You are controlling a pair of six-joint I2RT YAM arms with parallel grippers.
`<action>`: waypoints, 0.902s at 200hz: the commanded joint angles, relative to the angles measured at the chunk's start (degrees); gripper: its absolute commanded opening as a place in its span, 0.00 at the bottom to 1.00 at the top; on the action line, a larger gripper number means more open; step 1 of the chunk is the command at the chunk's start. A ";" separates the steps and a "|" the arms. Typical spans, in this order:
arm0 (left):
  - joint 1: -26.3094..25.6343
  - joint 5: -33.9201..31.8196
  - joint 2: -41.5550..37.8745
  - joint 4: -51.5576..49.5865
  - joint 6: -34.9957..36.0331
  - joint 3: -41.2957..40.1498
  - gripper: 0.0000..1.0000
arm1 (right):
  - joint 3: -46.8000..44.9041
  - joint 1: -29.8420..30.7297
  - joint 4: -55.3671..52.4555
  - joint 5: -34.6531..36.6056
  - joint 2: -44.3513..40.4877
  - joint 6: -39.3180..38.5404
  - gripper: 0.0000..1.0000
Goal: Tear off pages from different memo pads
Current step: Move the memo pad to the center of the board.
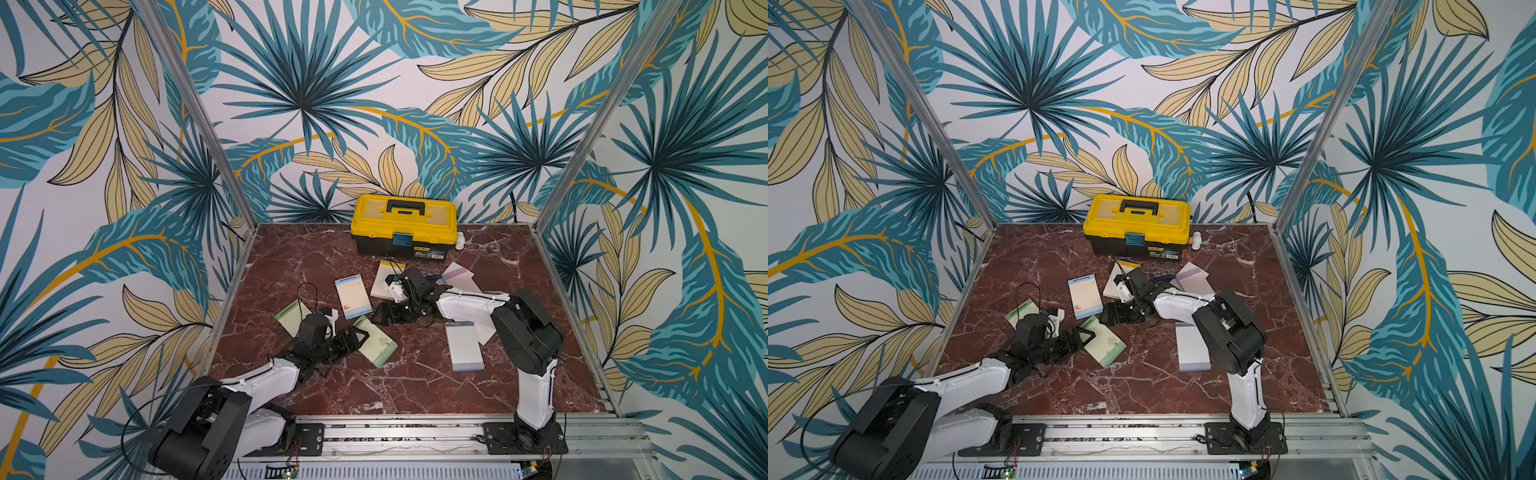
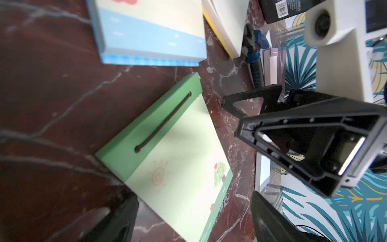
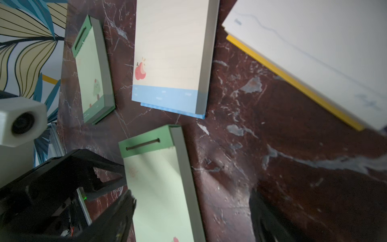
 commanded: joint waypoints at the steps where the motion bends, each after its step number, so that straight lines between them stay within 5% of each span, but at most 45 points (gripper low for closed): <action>1: 0.36 2.11 7.13 3.94 1.00 -1.07 0.85 | -4.94 1.09 -1.36 0.78 -1.08 3.53 0.87; 65: -3.43 7.51 24.15 13.42 1.11 4.99 0.77 | -16.18 4.01 -0.73 -0.04 -9.01 10.36 0.85; 101: -10.19 8.00 29.13 15.17 -1.07 9.47 0.74 | -20.04 4.29 -5.98 7.48 -16.07 13.02 0.86; 138: -10.77 8.85 28.29 24.39 -7.91 4.91 0.69 | -16.19 1.97 -16.10 12.53 -18.66 13.33 0.91; 180: -10.88 8.17 19.14 15.92 -6.11 2.54 0.64 | -12.43 -0.79 -24.05 14.21 -20.25 14.52 0.88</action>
